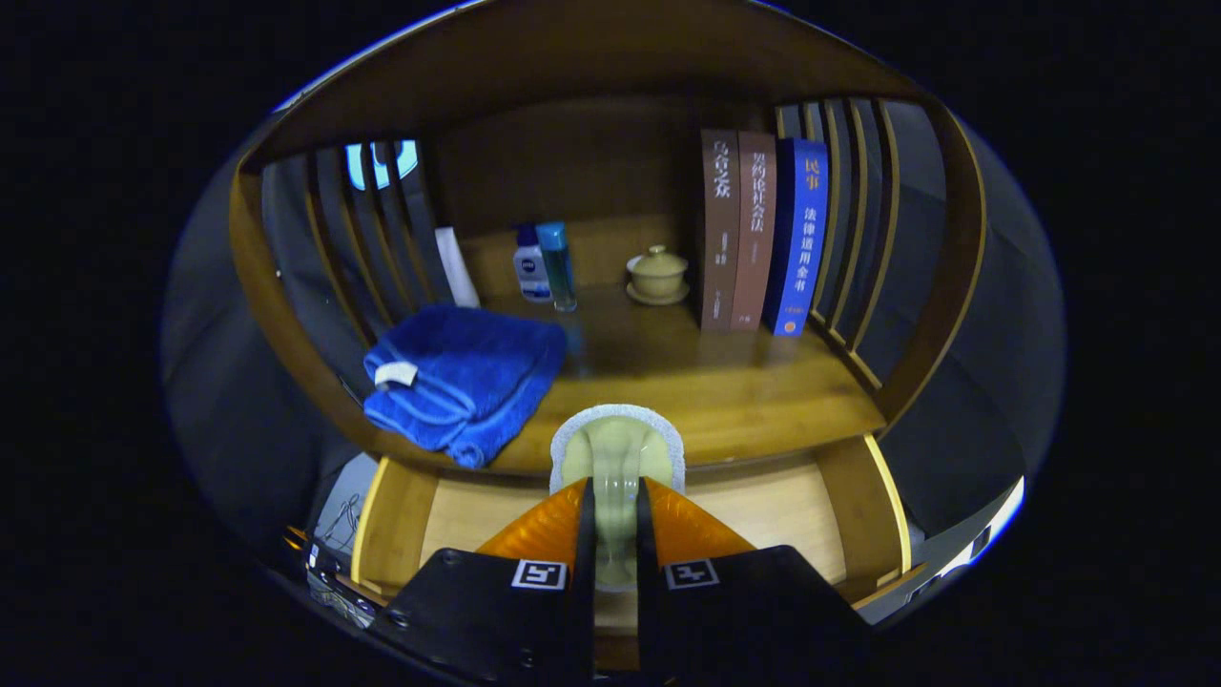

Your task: Pull open the drawer, take out the items inside it, and place them on the countertop above the cabinet.

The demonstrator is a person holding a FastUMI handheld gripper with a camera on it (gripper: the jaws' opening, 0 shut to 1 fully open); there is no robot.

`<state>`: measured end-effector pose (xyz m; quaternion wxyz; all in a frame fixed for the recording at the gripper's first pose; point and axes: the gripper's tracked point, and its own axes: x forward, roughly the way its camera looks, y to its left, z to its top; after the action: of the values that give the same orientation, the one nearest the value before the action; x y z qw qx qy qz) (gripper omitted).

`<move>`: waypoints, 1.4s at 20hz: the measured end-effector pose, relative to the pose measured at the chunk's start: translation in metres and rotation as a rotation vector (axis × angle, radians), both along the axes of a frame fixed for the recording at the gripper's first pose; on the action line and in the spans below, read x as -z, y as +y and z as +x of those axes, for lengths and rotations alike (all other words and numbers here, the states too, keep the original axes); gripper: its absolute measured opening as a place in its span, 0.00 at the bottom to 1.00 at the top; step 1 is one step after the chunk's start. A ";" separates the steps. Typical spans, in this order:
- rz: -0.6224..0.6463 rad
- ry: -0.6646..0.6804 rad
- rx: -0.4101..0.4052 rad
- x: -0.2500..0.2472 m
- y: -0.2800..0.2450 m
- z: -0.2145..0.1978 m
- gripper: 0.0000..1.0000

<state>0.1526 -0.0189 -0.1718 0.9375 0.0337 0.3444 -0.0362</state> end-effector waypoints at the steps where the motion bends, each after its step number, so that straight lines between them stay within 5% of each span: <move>1: 0.007 -0.008 0.004 -0.005 -0.003 0.012 0.23; 11: 0.007 0.079 -0.011 0.015 -0.003 0.122 0.23; 18: -0.018 0.216 0.013 0.052 -0.012 0.146 0.23; 20: -0.007 0.210 0.015 0.054 -0.010 0.148 0.34; 24: 0.017 0.172 0.011 0.044 -0.006 0.149 0.86; 28: 0.016 0.127 0.005 0.032 -0.002 0.140 1.00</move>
<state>0.2930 -0.0210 -0.2033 0.9133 0.0399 0.4035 -0.0381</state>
